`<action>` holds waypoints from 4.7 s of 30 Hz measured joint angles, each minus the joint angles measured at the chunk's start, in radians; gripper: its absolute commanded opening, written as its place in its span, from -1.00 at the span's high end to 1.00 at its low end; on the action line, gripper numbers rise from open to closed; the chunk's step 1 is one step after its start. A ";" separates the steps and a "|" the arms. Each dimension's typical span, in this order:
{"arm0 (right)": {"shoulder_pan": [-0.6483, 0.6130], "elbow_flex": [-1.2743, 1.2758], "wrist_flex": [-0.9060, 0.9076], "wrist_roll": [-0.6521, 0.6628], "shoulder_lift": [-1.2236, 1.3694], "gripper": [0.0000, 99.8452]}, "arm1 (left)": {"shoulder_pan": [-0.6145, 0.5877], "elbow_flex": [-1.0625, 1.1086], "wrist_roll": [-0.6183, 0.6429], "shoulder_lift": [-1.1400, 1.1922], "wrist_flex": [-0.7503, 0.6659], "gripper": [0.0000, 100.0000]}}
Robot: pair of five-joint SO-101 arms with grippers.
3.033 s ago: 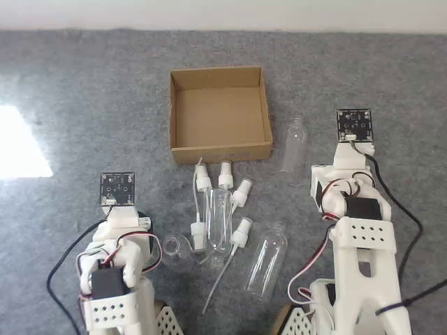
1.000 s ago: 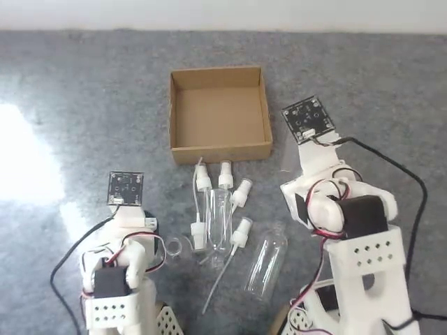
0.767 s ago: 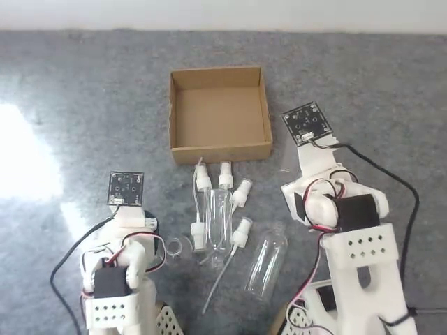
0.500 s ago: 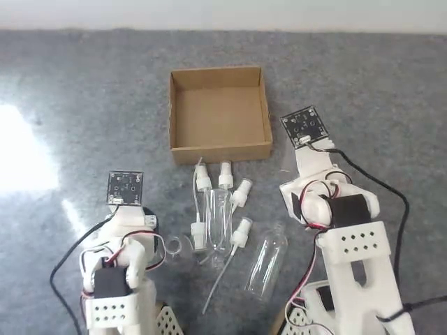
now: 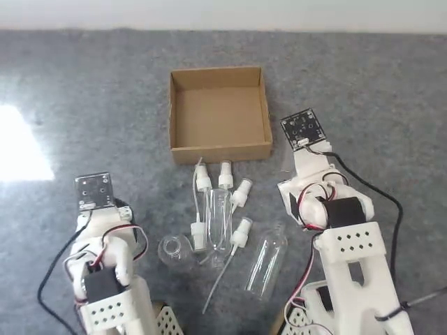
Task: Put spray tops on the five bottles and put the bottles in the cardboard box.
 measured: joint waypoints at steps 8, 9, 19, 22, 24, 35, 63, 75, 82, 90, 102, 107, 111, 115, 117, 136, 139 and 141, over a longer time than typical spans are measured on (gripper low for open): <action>0.005 0.000 -0.002 -0.011 0.000 0.76 | 0.003 -0.172 -0.170 0.000 0.048 0.91; 0.005 0.000 -0.002 -0.014 0.000 0.76 | 0.003 -0.207 -0.173 0.000 0.061 0.91; 0.005 0.000 -0.002 -0.014 0.000 0.76 | 0.015 -0.431 -0.180 0.000 0.203 0.91; 0.005 0.000 -0.002 -0.014 0.000 0.76 | 0.072 -0.468 -0.189 0.000 0.241 0.91; 0.005 0.000 -0.002 -0.014 0.000 0.76 | 0.106 -0.496 -0.195 0.000 0.262 0.91; 0.005 0.000 -0.002 -0.014 0.000 0.76 | 0.190 -0.727 -0.193 0.322 0.269 0.91; 0.005 0.000 -0.002 -0.014 0.000 0.76 | 0.545 -1.083 0.244 1.329 0.218 0.71; 0.005 0.000 -0.002 -0.014 0.000 0.76 | 0.597 -1.083 0.296 1.590 0.064 0.68; 0.005 0.000 -0.002 -0.014 0.000 0.76 | 0.597 -1.085 0.318 1.646 0.003 0.49; 0.005 0.000 -0.002 -0.014 0.000 0.76 | 0.597 -1.091 0.368 1.728 -0.041 0.49; 0.005 0.000 -0.002 -0.014 0.000 0.76 | 0.597 -1.117 0.368 1.841 -0.098 0.69; 0.005 0.000 -0.002 -0.014 0.000 0.76 | 0.597 -1.128 0.370 1.887 -0.098 0.70; 0.005 0.000 -0.002 -0.014 0.000 0.76 | 0.597 -1.128 0.370 1.890 -0.098 0.79; 0.005 0.000 -0.002 -0.014 0.000 0.76 | 0.598 -1.128 0.371 1.890 -0.092 0.89; 0.005 0.000 -0.002 -0.014 0.000 0.76 | 0.600 -1.129 0.350 1.880 -0.094 0.92; 0.005 0.000 -0.002 -0.014 0.000 0.76 | 0.559 -1.108 0.313 1.651 -0.017 0.57; 0.005 0.000 -0.002 -0.014 0.000 0.76 | 0.559 -1.082 0.313 1.651 -0.017 0.51; 0.005 0.000 -0.002 -0.014 0.000 0.76 | 0.559 -1.071 0.311 1.651 -0.017 0.51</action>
